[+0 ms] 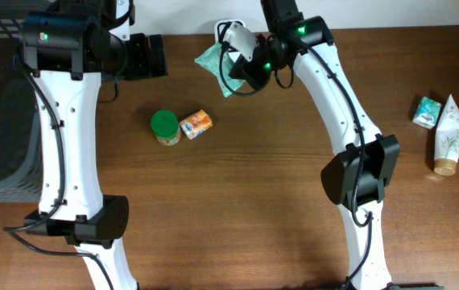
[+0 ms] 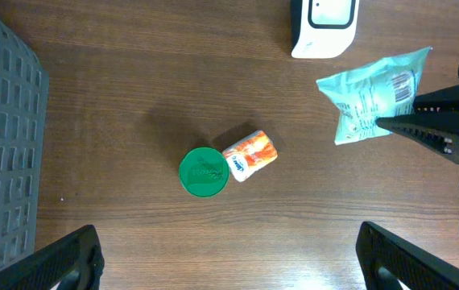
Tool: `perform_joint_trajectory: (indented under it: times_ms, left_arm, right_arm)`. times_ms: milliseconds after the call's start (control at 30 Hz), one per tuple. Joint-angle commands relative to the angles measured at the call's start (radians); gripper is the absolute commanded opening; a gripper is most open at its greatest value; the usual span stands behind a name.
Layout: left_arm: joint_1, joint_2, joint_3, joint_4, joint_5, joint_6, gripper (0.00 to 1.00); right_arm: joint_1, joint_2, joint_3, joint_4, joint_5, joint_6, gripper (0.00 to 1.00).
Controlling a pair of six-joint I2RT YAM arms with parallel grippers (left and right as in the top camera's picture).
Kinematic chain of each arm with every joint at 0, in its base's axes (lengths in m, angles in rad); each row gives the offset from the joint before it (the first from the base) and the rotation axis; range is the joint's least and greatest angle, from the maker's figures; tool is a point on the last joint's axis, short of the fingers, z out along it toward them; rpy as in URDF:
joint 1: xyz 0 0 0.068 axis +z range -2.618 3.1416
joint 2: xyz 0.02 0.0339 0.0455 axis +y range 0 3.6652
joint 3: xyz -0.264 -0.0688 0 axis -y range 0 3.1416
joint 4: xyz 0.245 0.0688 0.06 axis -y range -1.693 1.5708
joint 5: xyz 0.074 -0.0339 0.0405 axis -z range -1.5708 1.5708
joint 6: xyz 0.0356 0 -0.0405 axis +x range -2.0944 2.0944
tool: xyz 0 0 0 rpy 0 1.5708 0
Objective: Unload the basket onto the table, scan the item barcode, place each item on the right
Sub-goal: 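Lower the teal bag onto the table centre and open the right gripper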
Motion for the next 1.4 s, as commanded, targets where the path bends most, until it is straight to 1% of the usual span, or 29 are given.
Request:
perform_joint_trajectory:
  times_ms: [0,233,367,533,633,733,833,900,967,1200,1233,1267,1367]
  left_arm:
    - [0.008,-0.014,0.011,-0.001,0.000,0.016,0.99]
    - [0.008,-0.014,0.011,-0.001,0.000,0.016,0.99]
    - [0.008,-0.014,0.011,-0.001,0.000,0.016,0.99]
    - [0.008,-0.014,0.011,-0.001,0.000,0.015,0.99]
    - [0.008,-0.014,0.011,-0.001,0.000,0.015,0.99]
    - [0.008,-0.014,0.011,-0.001,0.000,0.016,0.99]
    - [0.008,-0.014,0.011,-0.001,0.000,0.015,0.99]
    - [0.008,-0.014,0.011,-0.001,0.000,0.015,0.99]
    - [0.008,-0.014,0.011,-0.001,0.000,0.016,0.99]
    - [0.008,-0.014,0.011,-0.001,0.000,0.016,0.99]
    - [0.008,-0.014,0.011,-0.001,0.000,0.016,0.99]
    - [0.008,-0.014,0.011,-0.001,0.000,0.015,0.99]
    - [0.008,-0.014,0.011,-0.001,0.000,0.015,0.99]
  right_arm:
    - [0.005,-0.019,0.026,0.005,0.001,-0.153,0.04]
    - [0.004,-0.040,0.026,0.079,0.000,-0.156,0.04]
    - [0.004,-0.040,0.025,0.068,0.000,-0.156,0.04]
    - [0.003,-0.040,0.025,0.011,0.009,-0.155,0.04]
    - [0.004,-0.040,0.023,-0.087,0.008,-0.144,0.04]
    - [0.004,-0.039,-0.019,-0.332,0.001,-0.144,0.04]
    - [0.004,-0.039,-0.085,-0.496,-0.087,-0.137,0.04]
    - [0.006,-0.039,-0.132,-0.543,-0.109,-0.137,0.04]
    - [0.006,-0.039,-0.164,-0.527,-0.108,-0.137,0.04]
    - [0.006,-0.039,-0.167,-0.475,-0.095,-0.130,0.04]
    - [0.006,-0.039,-0.167,-0.453,-0.074,-0.090,0.04]
    - [0.006,-0.039,-0.167,-0.409,-0.016,-0.012,0.04]
    - [0.006,-0.039,-0.167,-0.378,-0.006,-0.008,0.04]
